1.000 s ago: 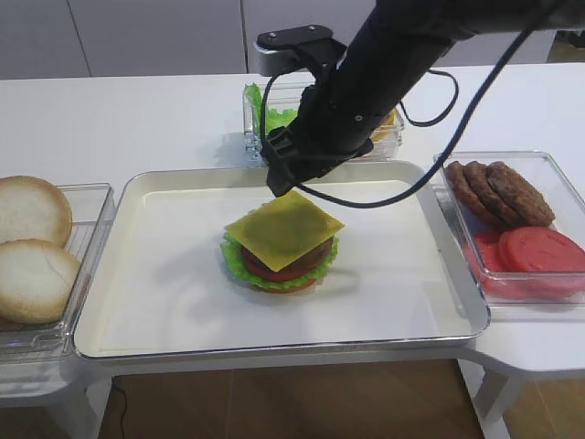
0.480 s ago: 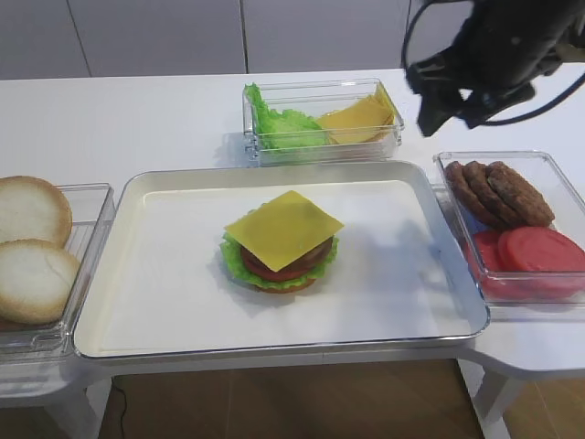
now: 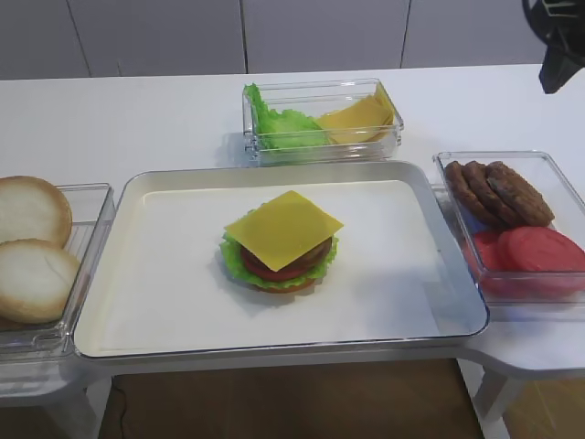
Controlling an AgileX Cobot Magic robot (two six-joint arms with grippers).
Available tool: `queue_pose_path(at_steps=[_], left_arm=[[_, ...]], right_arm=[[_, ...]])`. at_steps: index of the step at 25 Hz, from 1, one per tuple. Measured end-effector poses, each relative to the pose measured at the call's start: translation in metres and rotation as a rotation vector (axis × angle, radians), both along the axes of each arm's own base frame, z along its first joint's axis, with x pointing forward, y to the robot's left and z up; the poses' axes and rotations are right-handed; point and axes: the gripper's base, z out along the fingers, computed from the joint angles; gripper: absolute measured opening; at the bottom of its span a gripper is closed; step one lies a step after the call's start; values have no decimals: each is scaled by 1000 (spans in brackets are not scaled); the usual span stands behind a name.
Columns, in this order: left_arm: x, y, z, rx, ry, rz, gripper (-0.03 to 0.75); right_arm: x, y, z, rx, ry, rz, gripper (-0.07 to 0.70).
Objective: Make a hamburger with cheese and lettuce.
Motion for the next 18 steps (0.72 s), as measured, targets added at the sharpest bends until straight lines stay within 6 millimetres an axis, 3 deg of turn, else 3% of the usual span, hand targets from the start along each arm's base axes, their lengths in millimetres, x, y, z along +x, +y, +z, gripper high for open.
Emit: queue_pose_path(at_steps=[9,18], left_arm=[[0,0,0,0,0,0,580],[0,0,0,0,0,0,580]], right_arm=[[-57,-8,35,20,-64,-29,429],[-140,-21,20,27,-100,-53,429]])
